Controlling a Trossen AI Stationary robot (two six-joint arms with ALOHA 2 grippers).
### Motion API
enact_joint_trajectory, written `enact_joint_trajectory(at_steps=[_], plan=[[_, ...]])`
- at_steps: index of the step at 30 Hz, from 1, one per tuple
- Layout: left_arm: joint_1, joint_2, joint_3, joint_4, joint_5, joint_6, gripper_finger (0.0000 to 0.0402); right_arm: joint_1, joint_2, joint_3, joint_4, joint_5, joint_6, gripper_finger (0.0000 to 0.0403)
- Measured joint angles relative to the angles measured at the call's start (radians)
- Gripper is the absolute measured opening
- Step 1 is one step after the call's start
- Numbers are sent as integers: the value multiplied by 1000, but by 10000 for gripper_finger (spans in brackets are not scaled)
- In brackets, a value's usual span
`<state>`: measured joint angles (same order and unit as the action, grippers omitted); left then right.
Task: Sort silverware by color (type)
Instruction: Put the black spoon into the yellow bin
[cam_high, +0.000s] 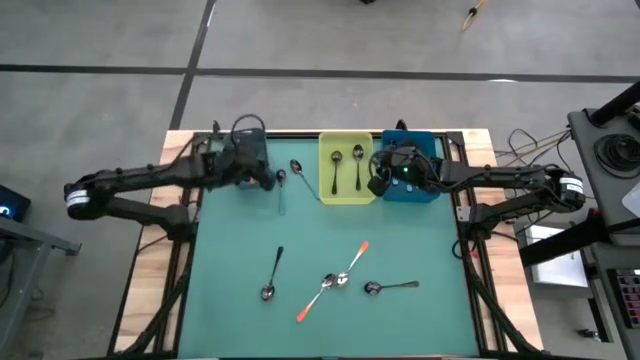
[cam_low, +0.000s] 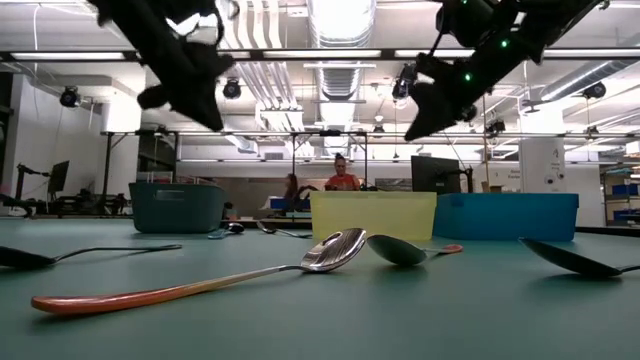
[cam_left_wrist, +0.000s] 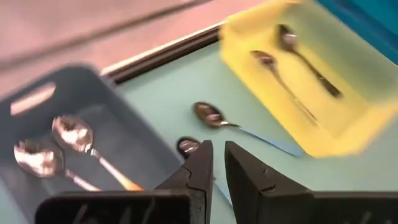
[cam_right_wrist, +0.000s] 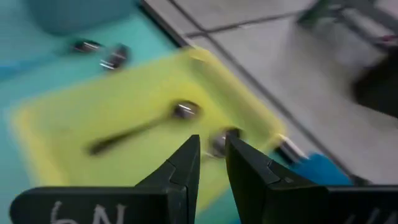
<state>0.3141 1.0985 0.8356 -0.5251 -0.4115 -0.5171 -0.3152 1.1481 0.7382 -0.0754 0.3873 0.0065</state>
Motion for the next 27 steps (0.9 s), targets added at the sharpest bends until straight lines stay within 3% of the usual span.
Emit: enact_joint_trajectory(at_steps=[5, 11, 21, 27], plan=[[-226, -33, -1, 1, -180, 107, 24, 16, 1, 57, 10, -206, 47, 68], [-415, -56, -2, 1, -334, 179, 24, 122, 49, 119, 7, -230, 56, 68], [-493, -153, -16, 24, -341, 381, 24, 292, 258, 391, -104, -231, -12, 68], [-498, -247, -94, 116, -341, 411, 24, 335, 422, 595, -242, -231, -71, 68]])
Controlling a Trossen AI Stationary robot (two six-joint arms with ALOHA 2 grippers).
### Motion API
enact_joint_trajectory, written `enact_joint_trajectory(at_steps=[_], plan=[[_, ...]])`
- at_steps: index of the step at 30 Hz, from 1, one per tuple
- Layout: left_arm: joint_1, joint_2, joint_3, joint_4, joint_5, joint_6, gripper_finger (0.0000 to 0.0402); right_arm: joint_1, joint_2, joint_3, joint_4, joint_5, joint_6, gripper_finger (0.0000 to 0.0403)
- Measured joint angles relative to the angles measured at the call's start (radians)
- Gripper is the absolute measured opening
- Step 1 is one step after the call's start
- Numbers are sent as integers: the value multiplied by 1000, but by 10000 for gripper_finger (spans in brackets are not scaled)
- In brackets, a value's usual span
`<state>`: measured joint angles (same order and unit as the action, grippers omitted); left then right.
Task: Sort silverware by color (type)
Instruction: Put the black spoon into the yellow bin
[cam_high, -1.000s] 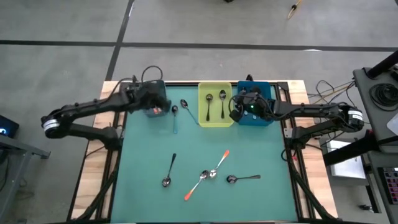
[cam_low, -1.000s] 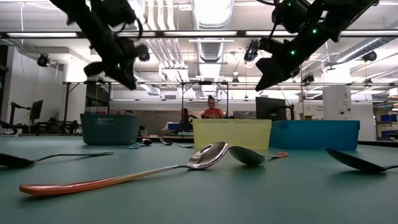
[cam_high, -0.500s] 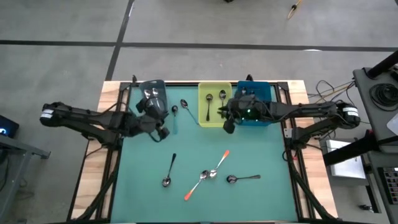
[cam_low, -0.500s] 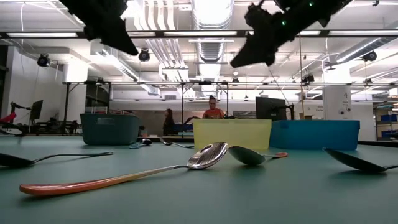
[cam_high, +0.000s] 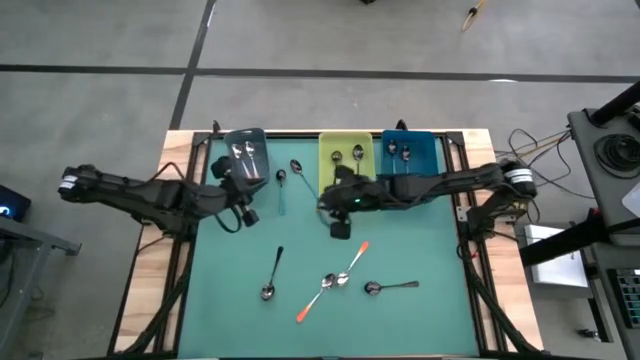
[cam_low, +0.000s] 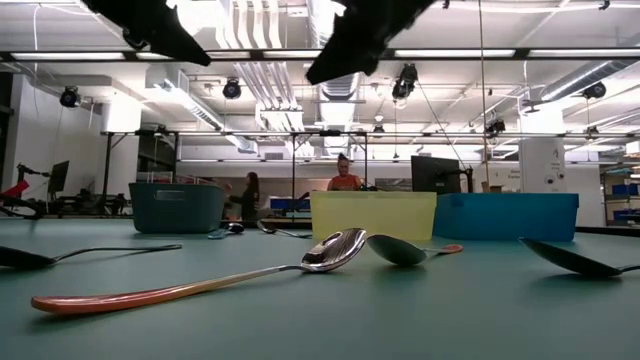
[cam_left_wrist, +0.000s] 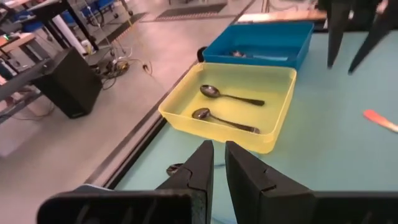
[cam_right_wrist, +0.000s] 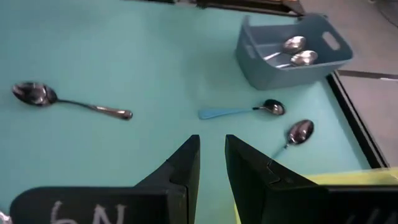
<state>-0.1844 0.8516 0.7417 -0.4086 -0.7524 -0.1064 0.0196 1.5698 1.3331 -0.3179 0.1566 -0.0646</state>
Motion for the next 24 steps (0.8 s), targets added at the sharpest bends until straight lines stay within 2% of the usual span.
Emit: enact_joint_trajectory(at_steps=[6, 12, 20, 24], plan=[[-26, -97, -161, 152, 2, -75, 24, 32, 165, 193, -145, -4, -66, 68], [-47, -174, -290, 237, 1, -138, 24, 69, 312, 338, -183, -14, -146, 68], [-47, -274, -306, 278, -142, 12, 24, 107, 488, 535, -198, -110, -247, 68], [-47, -325, -306, 283, -165, 55, 24, 126, 591, 672, -241, -125, -269, 68]])
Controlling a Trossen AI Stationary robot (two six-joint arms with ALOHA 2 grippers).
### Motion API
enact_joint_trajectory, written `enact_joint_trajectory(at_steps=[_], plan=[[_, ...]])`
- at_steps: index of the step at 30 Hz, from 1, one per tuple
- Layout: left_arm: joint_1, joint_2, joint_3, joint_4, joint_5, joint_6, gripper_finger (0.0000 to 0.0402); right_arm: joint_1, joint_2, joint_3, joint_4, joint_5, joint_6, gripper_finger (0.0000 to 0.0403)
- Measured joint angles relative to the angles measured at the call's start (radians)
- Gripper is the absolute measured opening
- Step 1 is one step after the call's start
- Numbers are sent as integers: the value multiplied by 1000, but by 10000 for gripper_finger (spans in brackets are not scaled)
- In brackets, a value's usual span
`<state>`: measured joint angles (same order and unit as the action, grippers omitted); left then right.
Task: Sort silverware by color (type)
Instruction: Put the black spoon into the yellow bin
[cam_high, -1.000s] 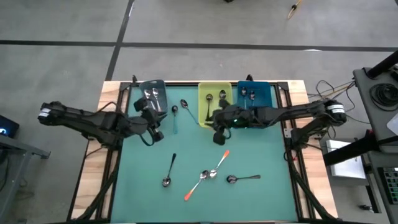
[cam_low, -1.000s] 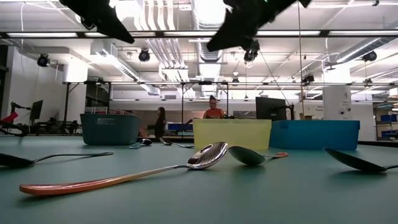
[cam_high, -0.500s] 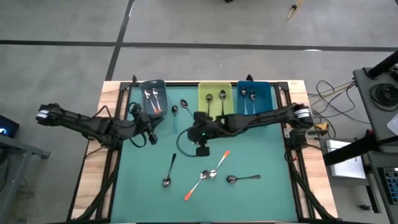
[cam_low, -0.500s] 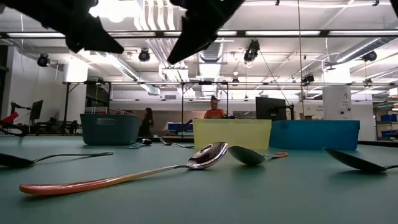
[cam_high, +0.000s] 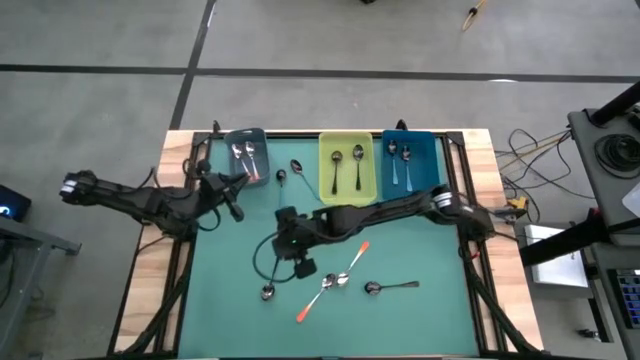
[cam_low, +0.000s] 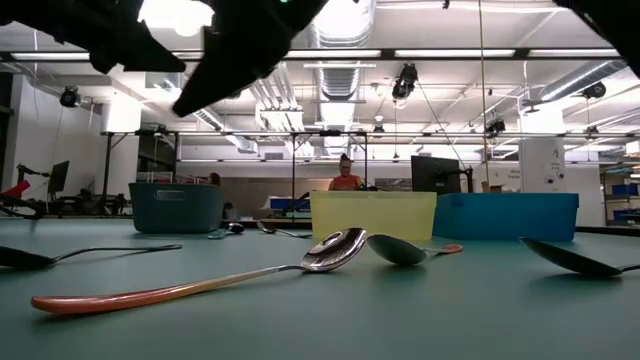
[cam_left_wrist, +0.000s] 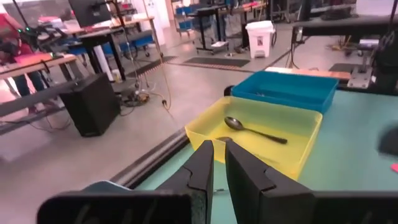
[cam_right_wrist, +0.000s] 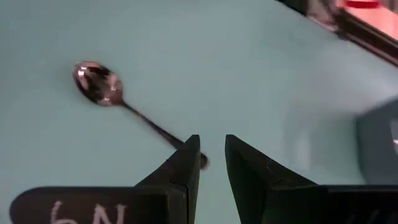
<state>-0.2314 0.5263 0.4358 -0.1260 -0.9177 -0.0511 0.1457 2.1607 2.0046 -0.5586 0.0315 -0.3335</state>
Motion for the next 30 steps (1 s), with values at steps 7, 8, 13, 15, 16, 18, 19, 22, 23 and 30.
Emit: enact_joint_trajectory(at_steps=[7, 8, 13, 15, 16, 18, 19, 22, 23, 30], plan=[[-1, -79, 11, -15, 0, 74, 24, 33, 164, 198, -91, -15, -52, 68], [-2, -90, 11, -17, 2, 61, 24, 38, 185, 220, -107, -14, -55, 68], [-2, -133, 11, -43, 18, 39, 24, 47, 275, 318, -140, -14, -72, 68], [-2, -147, 11, -54, 20, 32, 24, 46, 304, 340, -137, -14, -71, 68], [-2, -152, 11, -55, 21, 26, 24, 46, 315, 341, -139, -14, -71, 68], [-1, -163, 11, -59, 30, 17, 24, 46, 333, 341, -133, -13, -78, 68], [-1, -167, 11, -59, 42, 16, 24, 46, 342, 341, -131, -13, -90, 68], [-1, -176, 11, -60, 73, 12, 24, 46, 355, 341, -121, -13, -126, 68], [-1, -177, 11, -61, 74, 10, 24, 46, 355, 341, -115, -13, -127, 68], [-1, -182, 11, -61, 79, 8, 24, 46, 355, 341, -106, -13, -132, 69]])
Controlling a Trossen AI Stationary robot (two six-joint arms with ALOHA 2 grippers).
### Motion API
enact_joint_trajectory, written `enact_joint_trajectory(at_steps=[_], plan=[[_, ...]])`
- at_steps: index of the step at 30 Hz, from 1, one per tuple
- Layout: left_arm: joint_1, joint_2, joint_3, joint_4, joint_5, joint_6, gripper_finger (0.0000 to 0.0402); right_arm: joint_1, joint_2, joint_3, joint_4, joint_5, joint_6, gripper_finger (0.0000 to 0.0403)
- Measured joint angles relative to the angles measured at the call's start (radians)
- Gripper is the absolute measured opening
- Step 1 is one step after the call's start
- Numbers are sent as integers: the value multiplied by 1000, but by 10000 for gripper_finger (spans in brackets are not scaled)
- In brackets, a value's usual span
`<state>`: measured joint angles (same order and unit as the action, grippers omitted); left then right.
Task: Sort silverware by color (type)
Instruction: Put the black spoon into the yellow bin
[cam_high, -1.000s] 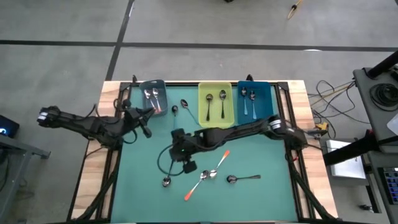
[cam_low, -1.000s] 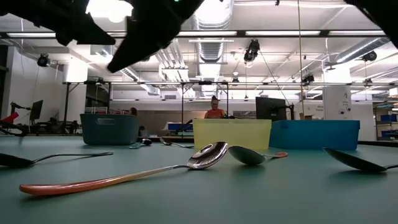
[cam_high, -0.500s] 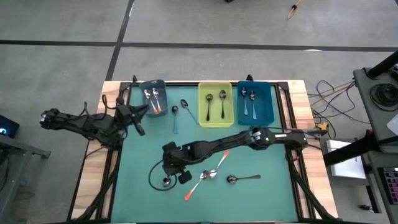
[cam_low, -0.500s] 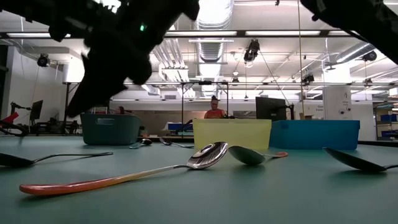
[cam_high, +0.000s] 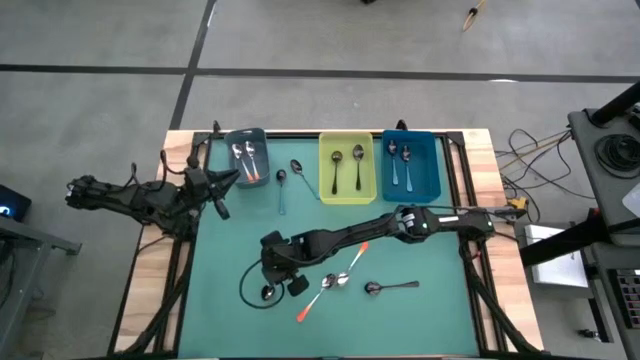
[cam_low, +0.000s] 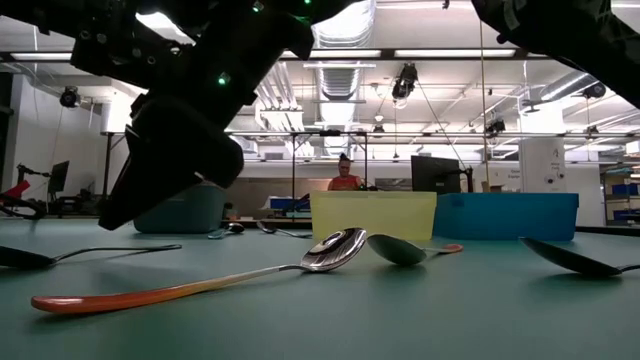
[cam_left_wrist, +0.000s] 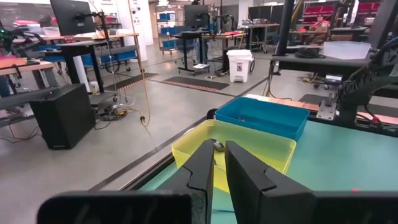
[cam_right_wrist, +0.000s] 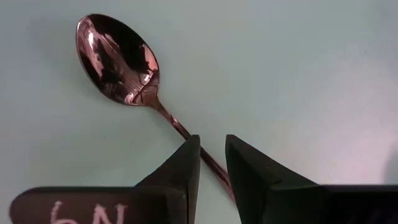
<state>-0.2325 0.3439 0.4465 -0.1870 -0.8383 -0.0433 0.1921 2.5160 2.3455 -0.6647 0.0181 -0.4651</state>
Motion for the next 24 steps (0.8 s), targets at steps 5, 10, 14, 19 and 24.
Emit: enact_joint_trajectory(at_steps=[5, 10, 14, 19, 24], plan=[[0, 0, 0, 0, 0, 0, 24, 0, 0, 0, 17, 0, 18, 102], [0, 0, 0, 0, 1, 0, 24, 1, 3, 0, 42, -44, 20, 155], [0, 0, 0, 0, 1, 0, 24, 2, 20, 0, 54, -97, 21, 165], [0, 2, 0, -1, 4, 0, 24, -9, 31, -2, 54, -110, 20, 159], [0, 2, 0, -1, 4, 0, 24, -32, 38, -3, 68, -169, 21, 151]])
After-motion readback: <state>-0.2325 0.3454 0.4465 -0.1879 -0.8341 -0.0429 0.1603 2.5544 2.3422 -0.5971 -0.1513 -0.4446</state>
